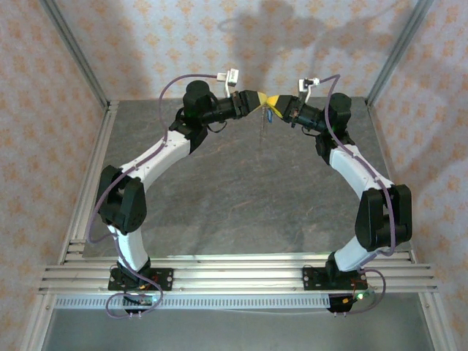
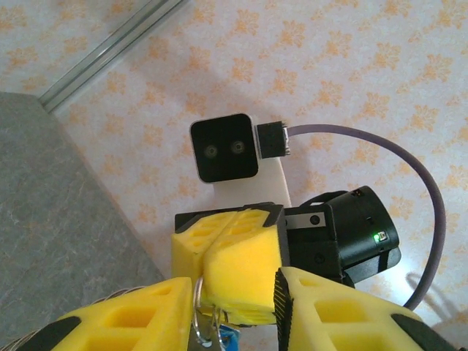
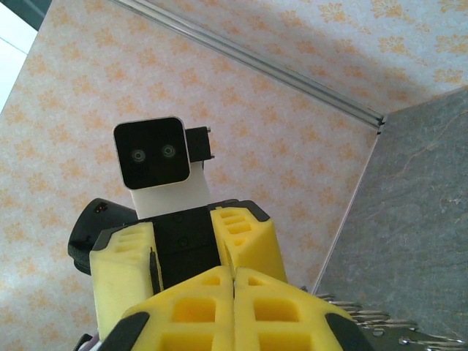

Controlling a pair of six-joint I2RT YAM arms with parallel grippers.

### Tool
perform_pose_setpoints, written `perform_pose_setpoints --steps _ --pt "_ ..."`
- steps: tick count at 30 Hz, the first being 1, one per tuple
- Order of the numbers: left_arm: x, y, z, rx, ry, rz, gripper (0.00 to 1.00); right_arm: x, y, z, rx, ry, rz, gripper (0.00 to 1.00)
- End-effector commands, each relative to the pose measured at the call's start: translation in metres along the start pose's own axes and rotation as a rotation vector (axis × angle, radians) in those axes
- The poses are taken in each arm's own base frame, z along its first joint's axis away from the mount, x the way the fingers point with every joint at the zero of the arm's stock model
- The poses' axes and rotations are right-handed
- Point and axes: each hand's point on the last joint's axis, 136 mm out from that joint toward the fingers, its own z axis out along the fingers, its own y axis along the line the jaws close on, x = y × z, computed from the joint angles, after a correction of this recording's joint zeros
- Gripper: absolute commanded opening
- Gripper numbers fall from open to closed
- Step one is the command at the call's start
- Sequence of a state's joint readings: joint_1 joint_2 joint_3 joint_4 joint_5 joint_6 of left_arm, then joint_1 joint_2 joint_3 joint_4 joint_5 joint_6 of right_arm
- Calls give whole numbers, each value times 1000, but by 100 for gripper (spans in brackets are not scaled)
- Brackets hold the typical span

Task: Put the keys on the keyring

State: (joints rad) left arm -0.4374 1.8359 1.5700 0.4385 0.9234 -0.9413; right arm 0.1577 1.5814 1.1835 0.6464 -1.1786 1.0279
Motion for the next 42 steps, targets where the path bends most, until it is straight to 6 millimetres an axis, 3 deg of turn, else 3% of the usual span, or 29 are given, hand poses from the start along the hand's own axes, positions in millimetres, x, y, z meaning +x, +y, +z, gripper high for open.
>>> perform_pose_setpoints --steps 1,4,17,24,29,33,39,42 --pt "-1 -10 3 43 -15 34 31 -1 23 -4 -39 -4 -78 0" --pt "1 -11 4 51 -12 34 27 -1 21 -4 -36 -8 -74 0" --pt "14 -13 5 66 15 37 29 -3 18 -4 -25 -19 -69 0" --pt "15 -15 5 65 20 42 15 -2 18 -4 -25 -12 -67 0" --pt "15 -16 8 67 22 42 13 1 17 -5 -23 -2 -70 0" --pt "18 -18 12 73 34 43 0 3 18 -6 -18 0 -70 0" --pt "22 -21 16 51 9 38 0 -2 25 -8 -4 -32 -65 0" --pt "19 -19 14 28 -38 26 0 -7 30 -12 7 -68 -67 17"
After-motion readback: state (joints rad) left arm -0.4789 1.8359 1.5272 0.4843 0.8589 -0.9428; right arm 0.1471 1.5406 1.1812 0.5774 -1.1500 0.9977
